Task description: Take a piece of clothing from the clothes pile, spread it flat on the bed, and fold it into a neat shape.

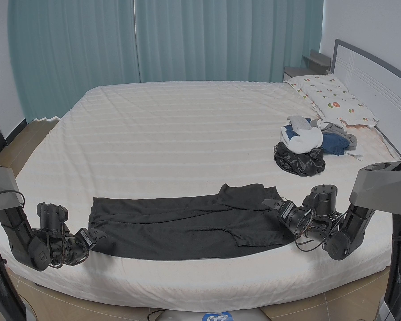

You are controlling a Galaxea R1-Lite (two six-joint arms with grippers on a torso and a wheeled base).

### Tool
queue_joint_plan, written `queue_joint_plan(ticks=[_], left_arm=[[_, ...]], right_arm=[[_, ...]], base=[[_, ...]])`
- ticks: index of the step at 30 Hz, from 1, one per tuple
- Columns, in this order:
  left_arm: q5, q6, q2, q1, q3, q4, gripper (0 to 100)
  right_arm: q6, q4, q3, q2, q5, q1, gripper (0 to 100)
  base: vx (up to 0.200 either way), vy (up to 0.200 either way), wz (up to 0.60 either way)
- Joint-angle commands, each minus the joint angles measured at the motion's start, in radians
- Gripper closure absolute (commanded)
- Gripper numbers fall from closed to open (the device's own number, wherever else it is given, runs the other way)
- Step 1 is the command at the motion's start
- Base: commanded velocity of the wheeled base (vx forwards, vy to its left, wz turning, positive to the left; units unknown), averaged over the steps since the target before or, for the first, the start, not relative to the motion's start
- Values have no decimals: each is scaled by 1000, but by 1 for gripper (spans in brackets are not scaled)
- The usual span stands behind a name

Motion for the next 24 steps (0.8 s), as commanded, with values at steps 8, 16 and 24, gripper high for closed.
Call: queue_joint_plan(ticks=[8, 16, 24], left_arm=[[21, -37, 94, -3, -41, -5, 0], [103, -37, 146, -13, -104, -6, 100], [139, -77, 147, -17, -102, -8, 100]], right_arm=[[75, 2, 65, 9, -16, -3, 0], [78, 7, 97, 15, -18, 23, 0], [81, 82, 100, 14, -28, 33, 0]], base=[[0, 0, 0], [0, 0, 0], [0, 0, 0]])
